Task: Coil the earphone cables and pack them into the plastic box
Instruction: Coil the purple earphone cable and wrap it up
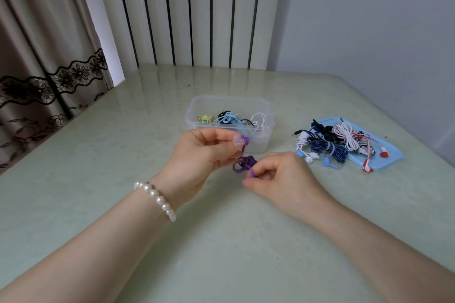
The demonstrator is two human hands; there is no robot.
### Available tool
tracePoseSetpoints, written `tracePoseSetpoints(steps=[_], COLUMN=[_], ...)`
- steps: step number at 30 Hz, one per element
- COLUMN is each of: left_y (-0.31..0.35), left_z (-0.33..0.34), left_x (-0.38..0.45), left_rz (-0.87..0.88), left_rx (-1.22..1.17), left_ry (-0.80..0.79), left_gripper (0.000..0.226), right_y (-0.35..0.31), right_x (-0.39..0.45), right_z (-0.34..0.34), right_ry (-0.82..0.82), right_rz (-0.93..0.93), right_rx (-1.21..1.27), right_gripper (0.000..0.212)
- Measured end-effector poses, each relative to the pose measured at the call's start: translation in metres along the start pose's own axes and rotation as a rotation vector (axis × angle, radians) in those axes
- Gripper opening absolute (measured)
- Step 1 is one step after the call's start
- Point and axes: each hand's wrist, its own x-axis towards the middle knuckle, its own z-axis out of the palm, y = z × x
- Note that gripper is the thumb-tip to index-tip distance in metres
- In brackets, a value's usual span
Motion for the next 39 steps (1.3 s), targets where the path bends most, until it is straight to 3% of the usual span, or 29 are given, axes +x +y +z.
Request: tracePoseSetpoints(steps=[4,9,13,17,22,25,30,34,39], left_y=[0.004,0.0,-0.002,0.002,0.013,0.019,0.024,0.02,0.014], left_z=[-0.01,-0.009,-0.003,-0.009,-0.038,-0.053,-0.062,-0.057,-0.048], left_x=[0.007,0.007,0.002,0.003,0.013,0.015,0.01,0.009,0.007], left_rz=[-0.059,-0.123,-0.032,-0.026,-0.033,-0.021,-0.014,0.015,-0.042], left_rx=[0.031,0.188,0.392,0.471,0.582,0.722,0.917,1.027,1.173], left_ry=[0.1,0.034,-0.048,-0.069,0.022,0.013,-0.16,-0.309,-0.352], left_gripper=[0.007,0.009,0.012,0.01,0.002,0.014,0.02,0.019,0.02], right_y=[-0.01,-0.022,-0.026,-0.022,-0.013,-0.01,-0.006,-0.004,-0.004], right_x=[0.002,-0.002,-0.004,0.0,0.002,0.003,0.005,0.005,0.005], right_z=[-0.031,-0.05,-0.051,-0.053,-0.052,-0.051,-0.046,-0.04,-0.039], right_ry=[0.038,-0.013,-0.137,-0.138,-0.133,-0.122,-0.111,-0.127,-0.125], right_rz=[0.064,0.057,0.156,0.193,0.241,0.267,0.251,0.244,0.27], right_rx=[0.277,0.568,0.904,1.06,1.021,0.942,0.802,0.809,0.85], right_gripper=[0.006,0.011,0.019,0.022,0.021,0.016,0.01,0.019,0.029])
